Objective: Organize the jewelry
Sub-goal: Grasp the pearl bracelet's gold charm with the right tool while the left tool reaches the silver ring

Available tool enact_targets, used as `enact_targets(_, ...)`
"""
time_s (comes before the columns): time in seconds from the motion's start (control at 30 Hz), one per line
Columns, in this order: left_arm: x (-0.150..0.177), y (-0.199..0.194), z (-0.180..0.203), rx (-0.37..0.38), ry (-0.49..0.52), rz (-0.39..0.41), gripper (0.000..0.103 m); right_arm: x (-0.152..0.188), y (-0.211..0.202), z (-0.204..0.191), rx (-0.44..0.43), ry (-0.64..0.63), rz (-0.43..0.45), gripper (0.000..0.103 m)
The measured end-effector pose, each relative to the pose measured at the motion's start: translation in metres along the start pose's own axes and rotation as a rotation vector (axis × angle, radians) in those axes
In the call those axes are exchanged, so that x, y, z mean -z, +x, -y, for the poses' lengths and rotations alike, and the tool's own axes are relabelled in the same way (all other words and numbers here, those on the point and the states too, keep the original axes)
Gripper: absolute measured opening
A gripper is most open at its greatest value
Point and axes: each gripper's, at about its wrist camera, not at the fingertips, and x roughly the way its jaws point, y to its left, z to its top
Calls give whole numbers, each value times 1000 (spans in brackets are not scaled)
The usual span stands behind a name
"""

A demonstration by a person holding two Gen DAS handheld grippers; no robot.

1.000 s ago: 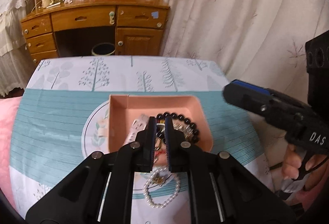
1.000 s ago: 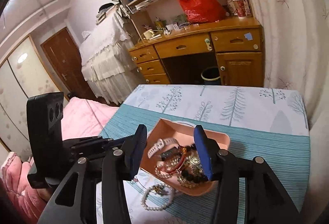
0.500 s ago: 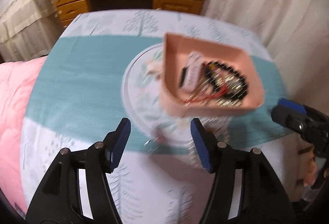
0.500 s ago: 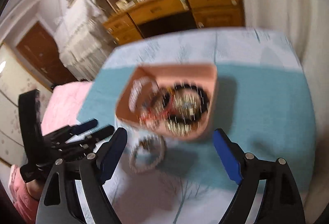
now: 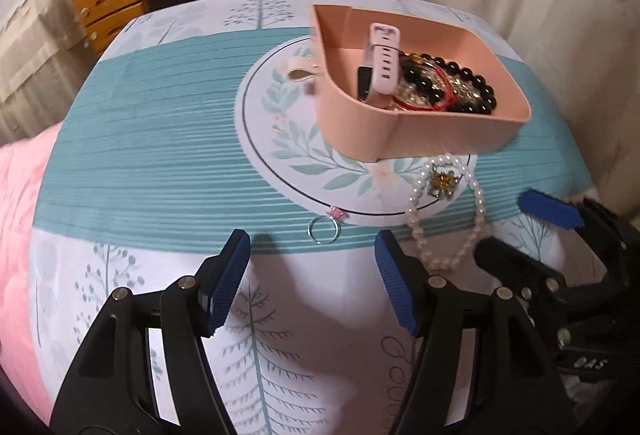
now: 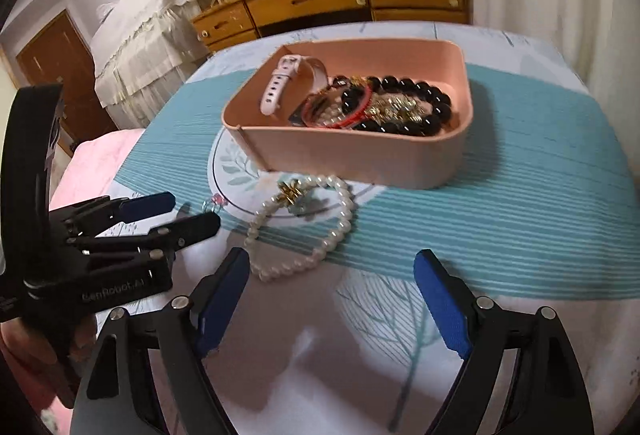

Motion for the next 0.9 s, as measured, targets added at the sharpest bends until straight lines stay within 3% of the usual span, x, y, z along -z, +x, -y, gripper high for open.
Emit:
enact_targets(0.17,-8,8,3,25,113,14,61,-3,17,-22,46,-68,10,59)
enact_targets(0.23,-12,12,2,47,146,12,51,-7,24,-31,56,-79,23,55)
enact_targets(0.33,-17,12,-3,76,173,16,46,-16,33,-40,94,-82,45,50)
enact_targets(0.4,-19,12,-7,105,204,13,45,-18,36,-46,112,-86,48,41)
enact_targets(0.53,-18,9,-13,159,234,8,32,-22,44,-66,138,-165,42,35)
enact_targets(0.63,-18,9,-19,202,254,10,28,-27,52,-79,165,-212,39,30)
enact_targets(0.67,-17,8,-20,208,260,12,26,-28,53,-82,172,-211,40,26)
enact_targets(0.73,-16,7,-22,238,269,10,12,-29,57,-85,182,-199,36,25)
enact_targets(0.87,-14,6,-24,286,296,10,12,-29,57,-94,204,-174,51,21)
enact_targets(0.9,-13,6,-25,297,298,8,7,-30,58,-97,205,-165,55,21)
